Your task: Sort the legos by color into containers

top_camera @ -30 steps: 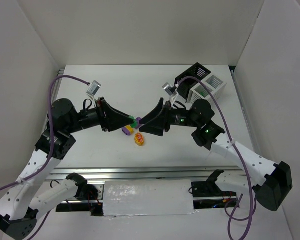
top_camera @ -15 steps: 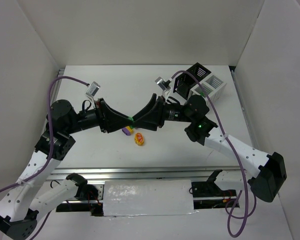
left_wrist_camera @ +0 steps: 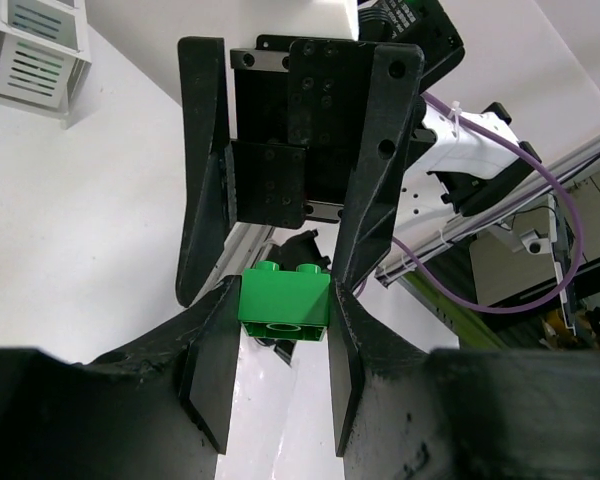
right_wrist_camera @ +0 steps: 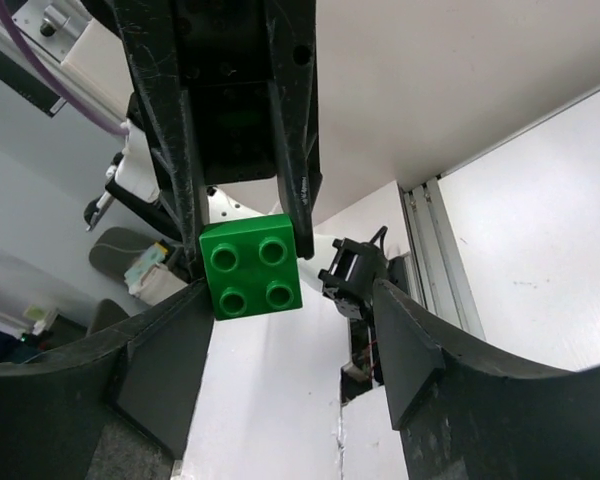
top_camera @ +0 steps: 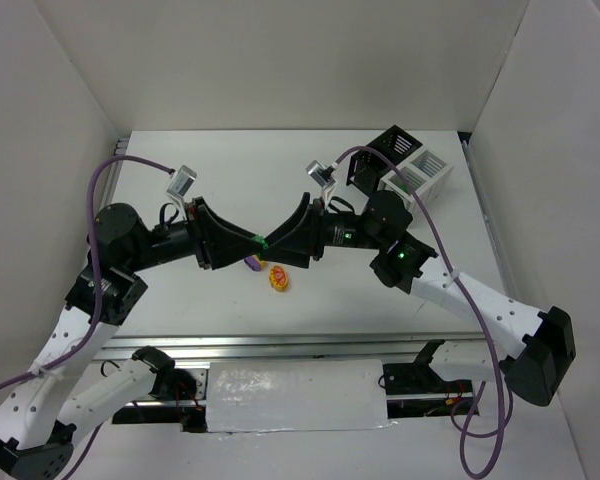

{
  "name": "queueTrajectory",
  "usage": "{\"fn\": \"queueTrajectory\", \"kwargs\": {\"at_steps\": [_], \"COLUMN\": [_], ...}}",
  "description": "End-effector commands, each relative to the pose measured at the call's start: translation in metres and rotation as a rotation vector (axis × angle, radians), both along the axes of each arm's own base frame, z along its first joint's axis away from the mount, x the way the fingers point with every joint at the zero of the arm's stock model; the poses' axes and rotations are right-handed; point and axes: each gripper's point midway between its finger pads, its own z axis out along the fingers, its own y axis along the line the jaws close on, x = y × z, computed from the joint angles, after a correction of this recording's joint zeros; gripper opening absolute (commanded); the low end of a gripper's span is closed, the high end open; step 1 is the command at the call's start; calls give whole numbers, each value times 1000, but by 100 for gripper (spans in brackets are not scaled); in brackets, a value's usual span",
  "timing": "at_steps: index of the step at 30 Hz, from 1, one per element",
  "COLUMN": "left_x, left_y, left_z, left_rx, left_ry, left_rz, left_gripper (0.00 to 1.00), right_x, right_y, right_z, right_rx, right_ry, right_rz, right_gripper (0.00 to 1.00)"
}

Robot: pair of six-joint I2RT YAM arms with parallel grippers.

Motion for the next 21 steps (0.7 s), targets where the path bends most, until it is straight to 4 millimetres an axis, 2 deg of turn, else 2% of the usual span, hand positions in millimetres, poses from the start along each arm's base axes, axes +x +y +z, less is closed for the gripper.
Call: {"fn": "queueTrajectory", "kwargs": {"at_steps": [1,5,11,14,17,18,19,20,21], "left_x": [-11,-9,-10,-11,-9,-9,-9,-9,-8], "left_y": [2,-1,-1,-1,-1,-1,0,0,0], "left_z": [25,24,23,23,22,22,22,21,21], "left_rx": [-37,-48,-51,-51,-46,-46,-45,-42,-39], "left_ry": [-103,-99,-98,-98,-95,-95,-95,-95,-95], "left_rz": [-24,-38,-40,-47,-39,-38,-35,-31,-25], "left_gripper": [0,0,0,0,0,0,0,0,0], "right_x": [-2,-24,-39,-41,-41,-40,-41,-40,-40], "right_y": [-4,-3,-5,-5,-5,-5,-5,-4,-4], "right_z": [13,23,35,35,38,39,39,39,37], "right_rx": [19,70,131,146,152,155,155,154,147], "right_ry": [-34,-46,-59,-65,-64,-64,-62,-62,-56], "right_rz": [-25,122,227,248,247,245,246,248,247], "right_gripper": [70,67,59,54,31,16,11,0,0]}}
